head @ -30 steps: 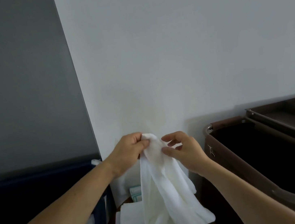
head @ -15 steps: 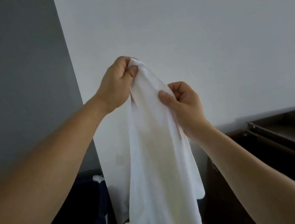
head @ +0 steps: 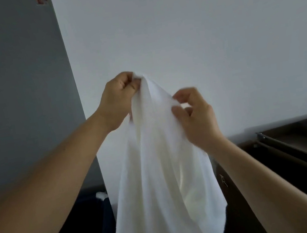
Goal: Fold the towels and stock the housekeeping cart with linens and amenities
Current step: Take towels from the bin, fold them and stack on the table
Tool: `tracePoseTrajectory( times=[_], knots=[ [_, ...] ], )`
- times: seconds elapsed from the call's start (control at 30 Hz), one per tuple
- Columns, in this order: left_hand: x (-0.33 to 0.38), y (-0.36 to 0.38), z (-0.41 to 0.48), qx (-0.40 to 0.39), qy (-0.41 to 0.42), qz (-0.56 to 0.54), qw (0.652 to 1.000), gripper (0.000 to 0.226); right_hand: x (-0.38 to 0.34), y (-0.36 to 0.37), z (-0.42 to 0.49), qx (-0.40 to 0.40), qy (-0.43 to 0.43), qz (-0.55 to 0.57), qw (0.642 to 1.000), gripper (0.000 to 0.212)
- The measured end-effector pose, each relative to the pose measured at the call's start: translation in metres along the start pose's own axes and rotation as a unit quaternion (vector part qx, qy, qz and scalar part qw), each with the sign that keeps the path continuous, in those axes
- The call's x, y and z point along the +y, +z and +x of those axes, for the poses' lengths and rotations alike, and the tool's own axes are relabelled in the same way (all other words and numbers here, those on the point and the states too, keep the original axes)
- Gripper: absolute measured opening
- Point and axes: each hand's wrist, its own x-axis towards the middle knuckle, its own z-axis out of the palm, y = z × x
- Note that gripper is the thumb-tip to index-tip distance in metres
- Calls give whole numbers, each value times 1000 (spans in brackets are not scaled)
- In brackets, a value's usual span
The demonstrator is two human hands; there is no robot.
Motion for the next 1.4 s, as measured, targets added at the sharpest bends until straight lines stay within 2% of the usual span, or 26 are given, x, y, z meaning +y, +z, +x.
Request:
tracePoseTrajectory(
  times=[0.03,0.13,0.23,0.33,0.5,0.57,0.7,0.8,0.9,1.07,1.17,1.27,1.4],
  knots=[
    [-6,0,-4,-23,-5,26,999,16,10,1,-11,-25,-3,-42,999,27],
    [-17,7,-20,-65,-33,8,997,15,32,6,-36,-91,36,-136,986,25],
    [-22,17,-27,-97,-51,16,994,15,38,13,-49,-150,108,-105,977,13],
    [-30,20,-35,-107,-49,65,991,16,41,18,-61,-136,115,-56,982,12],
    [-40,22,-47,-74,-44,119,989,18,48,28,-86,-101,75,-107,986,18],
    [-42,24,-49,-69,-27,135,988,18,53,34,-93,-123,80,-147,978,15],
    [-45,19,-51,-44,11,188,981,18,63,36,-105,-161,116,-167,966,31],
    [-54,3,-49,-15,8,239,971,19,66,28,-114,-191,131,-184,955,37],
    [-62,-10,-51,2,-5,274,962,16,68,12,-113,-188,166,-189,949,34],
    [-57,-10,-53,13,8,236,972,12,77,9,-127,-212,244,-164,932,17],
    [-53,-14,-49,21,16,226,974,12,82,10,-143,-186,265,-145,935,6],
    [-54,-18,-46,19,15,233,972,11,84,4,-149,-124,273,-148,942,19],
    [-59,-25,-41,46,-1,230,972,15,78,2,-148,-35,261,-83,961,14]
  ],
)
